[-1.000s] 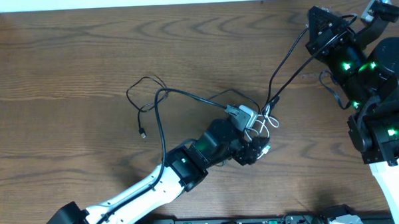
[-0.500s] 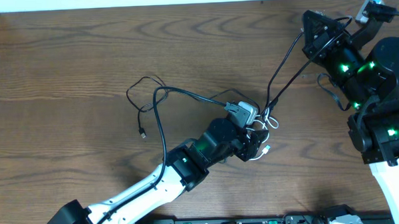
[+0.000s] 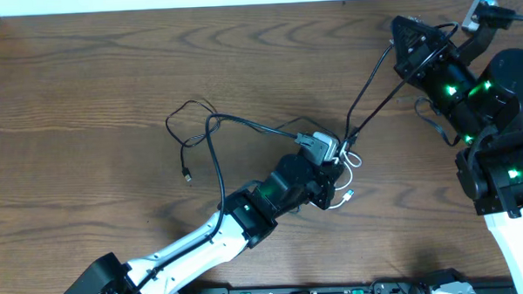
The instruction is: Untangle cables
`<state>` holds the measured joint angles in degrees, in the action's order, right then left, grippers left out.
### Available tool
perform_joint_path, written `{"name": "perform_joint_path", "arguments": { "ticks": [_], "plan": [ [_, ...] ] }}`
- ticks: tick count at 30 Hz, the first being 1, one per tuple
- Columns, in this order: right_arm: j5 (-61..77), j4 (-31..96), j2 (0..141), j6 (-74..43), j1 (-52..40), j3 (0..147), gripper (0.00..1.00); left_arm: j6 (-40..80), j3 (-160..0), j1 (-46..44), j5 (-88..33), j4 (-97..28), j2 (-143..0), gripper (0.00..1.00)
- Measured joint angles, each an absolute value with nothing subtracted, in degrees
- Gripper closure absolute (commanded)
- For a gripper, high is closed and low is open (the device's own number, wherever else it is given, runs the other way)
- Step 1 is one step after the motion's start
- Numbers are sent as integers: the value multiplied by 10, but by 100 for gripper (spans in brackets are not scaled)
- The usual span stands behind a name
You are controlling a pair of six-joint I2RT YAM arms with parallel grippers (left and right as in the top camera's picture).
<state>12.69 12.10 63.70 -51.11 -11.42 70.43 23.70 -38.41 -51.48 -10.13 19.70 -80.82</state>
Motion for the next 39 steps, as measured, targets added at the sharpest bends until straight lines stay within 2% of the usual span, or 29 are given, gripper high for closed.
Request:
{"name": "perform_joint_path", "arguments": {
  "ticks": [4,9,18,22,26,34,39],
  "plan": [
    [128,147,637,-510,-114,704,99,238,-384,-515,-101,185,-808,92],
    [106,230,637,-474,-114,705,99,236,-384,-508,-102,112,-793,93],
    [-93,412,644,-365,-93,704,99,220,-382,-407,-96,-117,-709,93],
    [-188,452,673,-332,-44,704,99,211,-381,-338,-68,-204,-667,92],
    [-228,470,706,-317,21,704,99,207,-381,-265,-41,-251,-626,93],
    [-232,493,741,-307,154,704,99,207,-381,-122,-26,-269,-574,92],
    [-221,503,746,-307,226,704,99,207,-381,-73,-30,-269,-568,93]
  ]
}}
